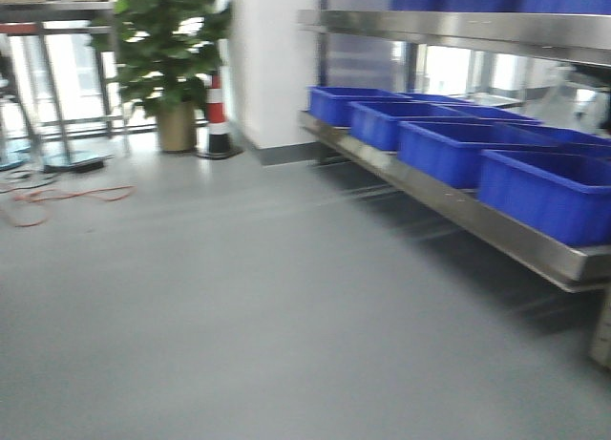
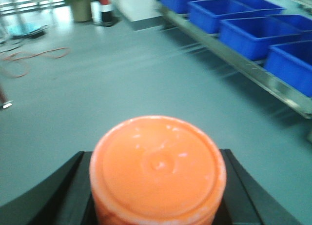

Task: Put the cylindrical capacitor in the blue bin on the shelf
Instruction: 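Turn and approach the shelf, holding both cylinders above the blue bins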

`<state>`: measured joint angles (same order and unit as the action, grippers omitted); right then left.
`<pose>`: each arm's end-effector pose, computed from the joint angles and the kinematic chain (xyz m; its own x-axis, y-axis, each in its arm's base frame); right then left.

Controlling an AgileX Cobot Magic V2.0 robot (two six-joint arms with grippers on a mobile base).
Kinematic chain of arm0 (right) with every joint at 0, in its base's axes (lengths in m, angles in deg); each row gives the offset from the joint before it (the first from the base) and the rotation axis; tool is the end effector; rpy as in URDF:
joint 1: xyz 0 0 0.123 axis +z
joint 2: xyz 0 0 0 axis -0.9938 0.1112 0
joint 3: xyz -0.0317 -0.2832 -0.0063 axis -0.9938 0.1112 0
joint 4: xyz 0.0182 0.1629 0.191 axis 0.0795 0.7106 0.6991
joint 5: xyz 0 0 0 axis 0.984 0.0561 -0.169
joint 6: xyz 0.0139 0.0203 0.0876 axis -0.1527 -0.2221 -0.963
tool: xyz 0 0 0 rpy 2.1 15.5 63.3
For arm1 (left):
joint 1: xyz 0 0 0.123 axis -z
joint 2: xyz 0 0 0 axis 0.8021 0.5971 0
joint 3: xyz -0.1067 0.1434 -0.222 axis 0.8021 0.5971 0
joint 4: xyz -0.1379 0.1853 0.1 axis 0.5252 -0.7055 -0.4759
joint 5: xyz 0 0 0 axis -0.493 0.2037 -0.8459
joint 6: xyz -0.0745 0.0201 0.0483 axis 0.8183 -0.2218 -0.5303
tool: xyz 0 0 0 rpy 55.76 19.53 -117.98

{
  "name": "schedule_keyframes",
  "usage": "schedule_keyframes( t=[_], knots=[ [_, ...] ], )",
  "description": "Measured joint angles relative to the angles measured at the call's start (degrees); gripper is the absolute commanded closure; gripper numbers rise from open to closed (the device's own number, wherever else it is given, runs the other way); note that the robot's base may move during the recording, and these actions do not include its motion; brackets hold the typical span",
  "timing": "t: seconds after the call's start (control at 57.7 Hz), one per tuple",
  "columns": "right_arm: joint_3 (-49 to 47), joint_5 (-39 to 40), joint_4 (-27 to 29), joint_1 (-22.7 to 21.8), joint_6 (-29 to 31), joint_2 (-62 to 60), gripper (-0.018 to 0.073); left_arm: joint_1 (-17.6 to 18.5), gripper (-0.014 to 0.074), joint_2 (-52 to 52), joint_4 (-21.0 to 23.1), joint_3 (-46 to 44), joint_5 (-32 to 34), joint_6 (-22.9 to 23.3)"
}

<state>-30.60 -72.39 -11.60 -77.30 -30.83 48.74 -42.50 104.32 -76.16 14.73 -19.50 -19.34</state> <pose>0.1100 0.0143 0.4420 -0.2369 -0.0066 -0.9715 -0.1277 0.9915 0.0244 0.1127 -0.0188 0.4733 -0.3317 0.0856 -0.9395 0.1689 0.9852 0.0301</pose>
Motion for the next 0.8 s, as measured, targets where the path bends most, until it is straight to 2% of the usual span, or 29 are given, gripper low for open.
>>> schedule_keyframes(
  t=[0.798],
  knots=[
    [0.00, 0.00, 0.00, 0.00, 0.00, 0.00, 0.0721, 0.00, 0.0707, 0.00, 0.00, 0.00, 0.11, 0.00]
  ],
)
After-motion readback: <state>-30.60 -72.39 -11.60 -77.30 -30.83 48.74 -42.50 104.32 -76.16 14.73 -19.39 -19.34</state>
